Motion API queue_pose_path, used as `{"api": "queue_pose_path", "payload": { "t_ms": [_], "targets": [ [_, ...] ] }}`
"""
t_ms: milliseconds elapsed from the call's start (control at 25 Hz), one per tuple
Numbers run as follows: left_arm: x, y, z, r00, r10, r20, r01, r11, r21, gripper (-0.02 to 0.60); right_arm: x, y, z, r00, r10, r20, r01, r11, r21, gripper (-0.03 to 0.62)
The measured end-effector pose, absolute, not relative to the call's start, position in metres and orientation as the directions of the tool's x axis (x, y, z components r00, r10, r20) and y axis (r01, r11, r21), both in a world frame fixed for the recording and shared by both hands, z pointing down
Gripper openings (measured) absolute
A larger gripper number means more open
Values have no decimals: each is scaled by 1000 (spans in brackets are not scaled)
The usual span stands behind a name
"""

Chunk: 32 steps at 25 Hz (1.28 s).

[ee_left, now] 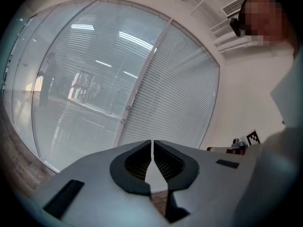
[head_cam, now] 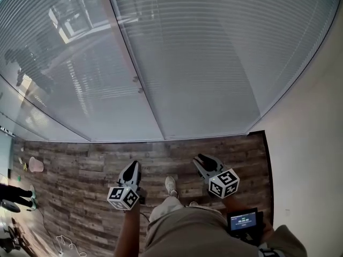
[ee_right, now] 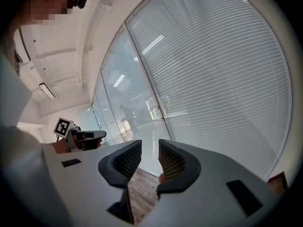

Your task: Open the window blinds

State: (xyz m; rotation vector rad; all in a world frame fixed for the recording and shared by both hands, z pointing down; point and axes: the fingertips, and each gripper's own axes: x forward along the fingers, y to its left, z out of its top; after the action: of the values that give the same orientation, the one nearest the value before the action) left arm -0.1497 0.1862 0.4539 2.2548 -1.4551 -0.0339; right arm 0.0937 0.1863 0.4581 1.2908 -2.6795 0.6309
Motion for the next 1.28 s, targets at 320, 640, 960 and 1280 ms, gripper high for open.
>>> {"api": "queue_pose_path", "payload": {
  "t_ms": [320, 640, 960, 1280],
  "targets": [
    [-175, 101, 484, 480, -853, 204, -839, -378, 390, 32, 55, 107, 484, -622, -744, 244, -777, 547, -312, 117],
    [-201, 44, 498, 510, -834, 211, -822, -400, 406, 32, 19, 50, 491, -618, -745, 249, -780, 542, -314, 117],
    [-217, -4, 499, 542, -821, 176, -798, -439, 412, 32, -31, -4, 480, -663, -714, 225, -746, 607, -274, 117],
    [-236, -39, 500, 556, -817, 154, -784, -454, 423, 32, -58, -40, 473, -676, -703, 220, -737, 641, -216, 117]
  ]
}}
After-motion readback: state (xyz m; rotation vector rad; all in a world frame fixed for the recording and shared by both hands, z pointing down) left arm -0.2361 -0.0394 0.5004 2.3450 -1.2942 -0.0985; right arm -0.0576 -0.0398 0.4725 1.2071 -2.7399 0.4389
